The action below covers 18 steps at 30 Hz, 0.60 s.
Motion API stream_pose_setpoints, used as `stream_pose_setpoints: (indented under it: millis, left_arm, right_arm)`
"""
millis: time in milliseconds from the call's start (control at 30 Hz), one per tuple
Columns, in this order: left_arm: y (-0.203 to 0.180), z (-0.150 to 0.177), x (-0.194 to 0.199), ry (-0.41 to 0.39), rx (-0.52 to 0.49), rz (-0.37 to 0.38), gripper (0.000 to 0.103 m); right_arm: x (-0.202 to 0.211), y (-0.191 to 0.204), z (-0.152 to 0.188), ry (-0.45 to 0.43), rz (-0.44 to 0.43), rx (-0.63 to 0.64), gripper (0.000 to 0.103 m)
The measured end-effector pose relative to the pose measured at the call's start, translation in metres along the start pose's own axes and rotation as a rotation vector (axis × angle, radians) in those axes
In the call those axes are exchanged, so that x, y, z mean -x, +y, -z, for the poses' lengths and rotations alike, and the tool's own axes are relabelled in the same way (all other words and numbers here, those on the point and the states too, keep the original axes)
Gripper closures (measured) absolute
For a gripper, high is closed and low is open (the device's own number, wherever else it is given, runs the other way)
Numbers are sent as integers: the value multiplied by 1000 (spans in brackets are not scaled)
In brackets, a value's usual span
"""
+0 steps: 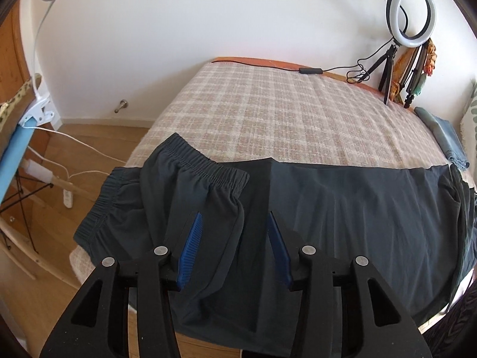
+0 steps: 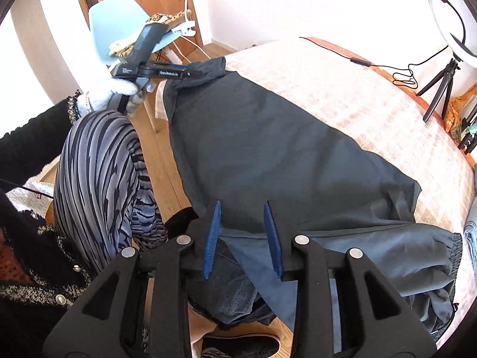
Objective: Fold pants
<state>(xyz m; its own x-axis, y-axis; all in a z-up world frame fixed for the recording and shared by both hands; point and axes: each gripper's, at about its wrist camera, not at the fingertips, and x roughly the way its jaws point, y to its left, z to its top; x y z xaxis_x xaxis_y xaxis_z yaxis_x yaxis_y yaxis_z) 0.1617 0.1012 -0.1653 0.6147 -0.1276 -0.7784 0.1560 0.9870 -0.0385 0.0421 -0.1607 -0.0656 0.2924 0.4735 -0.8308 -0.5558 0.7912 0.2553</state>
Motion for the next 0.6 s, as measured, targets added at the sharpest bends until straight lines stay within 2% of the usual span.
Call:
stream_pose_setpoints:
  millis: [100, 167, 200, 233, 267, 333, 467, 600]
  left_arm:
    - [-7, -1, -23, 45, -15, -50, 59]
    - [-5, 0, -33, 62, 13, -70, 59]
    - [0, 1, -36, 60, 49, -53, 59]
    - [6, 3, -38, 53, 92, -24, 66]
    - [13, 4, -38, 33, 137, -6, 80]
    - [23, 6, -37, 1, 194, 22, 93]
    - [42, 13, -29, -51, 294, 95, 99]
    - [75, 24, -11, -133, 499, 206, 99]
  right_arm:
    - [0, 0, -8, -28, 6, -7, 71]
    - [-2, -1, -14, -37, 12, -7, 71]
    - [-3, -2, -17, -40, 16, -8, 71]
    - [-5, -4, -21, -44, 17, -9, 71]
    - [-7, -5, -25, -47, 23, -9, 71]
    - [-11, -8, -32, -53, 30, -9, 71]
    - [-22, -8, -49, -63, 38, -3, 71]
    - [-43, -8, -69, -66, 24, 19, 71]
